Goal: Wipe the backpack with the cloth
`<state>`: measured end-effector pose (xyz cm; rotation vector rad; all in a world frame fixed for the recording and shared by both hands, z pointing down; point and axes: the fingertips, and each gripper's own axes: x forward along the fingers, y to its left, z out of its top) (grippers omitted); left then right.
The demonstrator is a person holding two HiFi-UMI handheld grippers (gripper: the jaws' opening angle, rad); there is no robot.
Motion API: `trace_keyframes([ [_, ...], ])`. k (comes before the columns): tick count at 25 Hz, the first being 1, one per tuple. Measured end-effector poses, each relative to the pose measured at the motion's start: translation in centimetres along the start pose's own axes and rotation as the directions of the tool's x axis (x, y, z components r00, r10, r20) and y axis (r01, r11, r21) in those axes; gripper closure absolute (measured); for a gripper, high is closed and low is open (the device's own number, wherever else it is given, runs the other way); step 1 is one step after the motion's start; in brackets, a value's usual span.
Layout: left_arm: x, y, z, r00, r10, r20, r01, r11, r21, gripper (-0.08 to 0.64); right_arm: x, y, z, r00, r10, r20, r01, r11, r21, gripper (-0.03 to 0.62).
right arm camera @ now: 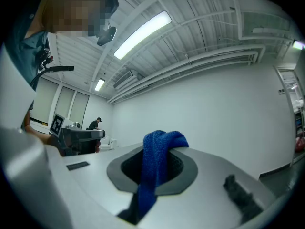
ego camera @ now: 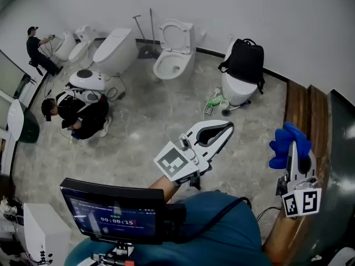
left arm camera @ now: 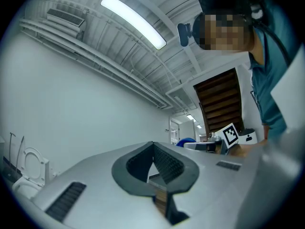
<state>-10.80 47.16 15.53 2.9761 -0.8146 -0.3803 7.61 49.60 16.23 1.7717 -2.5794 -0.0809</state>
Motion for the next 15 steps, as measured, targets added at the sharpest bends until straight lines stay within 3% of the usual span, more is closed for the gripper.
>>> trace_keyframes([
  [15, -0.49, -0.45, 0.69, 1.000, 0.009, -0.001, -0.009, 1.000, 0.003, 0.557, 0.00, 0.52, 0.45, 1.000, 0.009, -0.006, -0.009, 1.000, 0.000, 0.563],
])
